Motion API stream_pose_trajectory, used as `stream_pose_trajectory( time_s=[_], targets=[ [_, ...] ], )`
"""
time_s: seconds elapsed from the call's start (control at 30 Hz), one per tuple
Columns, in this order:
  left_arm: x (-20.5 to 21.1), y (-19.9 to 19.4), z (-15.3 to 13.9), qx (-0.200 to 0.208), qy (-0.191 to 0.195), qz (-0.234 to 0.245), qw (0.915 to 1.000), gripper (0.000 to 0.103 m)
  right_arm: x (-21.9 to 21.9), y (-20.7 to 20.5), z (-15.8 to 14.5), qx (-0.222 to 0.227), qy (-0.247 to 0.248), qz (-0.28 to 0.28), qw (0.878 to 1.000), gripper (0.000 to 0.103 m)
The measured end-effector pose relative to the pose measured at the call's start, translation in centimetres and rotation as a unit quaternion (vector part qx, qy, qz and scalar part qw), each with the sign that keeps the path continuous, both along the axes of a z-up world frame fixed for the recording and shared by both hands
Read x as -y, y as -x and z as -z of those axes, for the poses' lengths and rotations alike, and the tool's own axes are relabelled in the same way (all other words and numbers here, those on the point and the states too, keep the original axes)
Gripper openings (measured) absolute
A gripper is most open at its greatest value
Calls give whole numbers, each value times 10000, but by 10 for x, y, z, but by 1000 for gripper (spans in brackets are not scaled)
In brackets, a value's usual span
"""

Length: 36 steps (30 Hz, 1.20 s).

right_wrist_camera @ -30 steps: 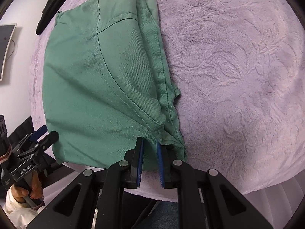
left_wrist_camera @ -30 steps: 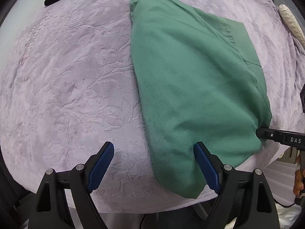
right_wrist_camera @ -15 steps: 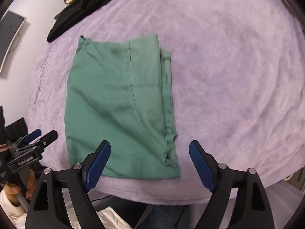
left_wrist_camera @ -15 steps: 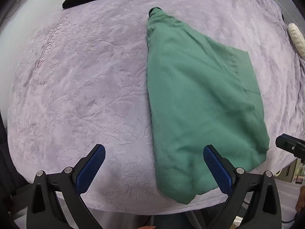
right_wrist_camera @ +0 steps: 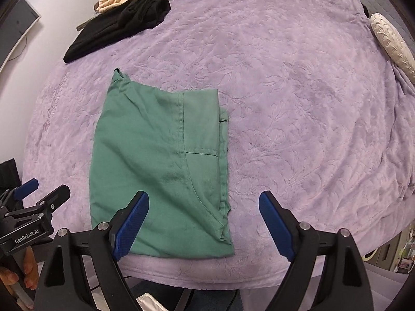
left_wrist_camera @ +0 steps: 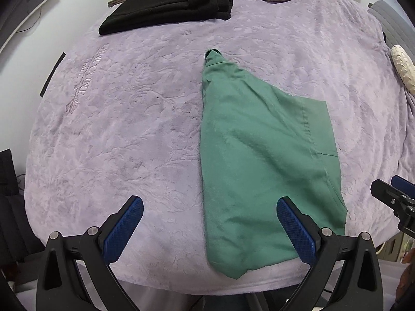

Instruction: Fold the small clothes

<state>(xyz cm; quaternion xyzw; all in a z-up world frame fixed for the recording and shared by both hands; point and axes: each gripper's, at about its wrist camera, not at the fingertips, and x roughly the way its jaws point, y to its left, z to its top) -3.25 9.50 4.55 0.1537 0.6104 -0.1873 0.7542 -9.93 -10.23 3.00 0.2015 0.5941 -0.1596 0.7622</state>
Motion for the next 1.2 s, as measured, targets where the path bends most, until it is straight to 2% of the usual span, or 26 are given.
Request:
stream_pose_trajectory(
  time_s=[0.3, 1.2],
  targets=[
    [6, 5, -9, 206, -50, 44, 9998, 103, 2, 0, -4, 3, 29, 36, 10000, 89],
    [9, 8, -12, 230, -40, 60, 9997, 103, 3, 1, -4, -23, 29, 70, 10000, 89]
  ],
)
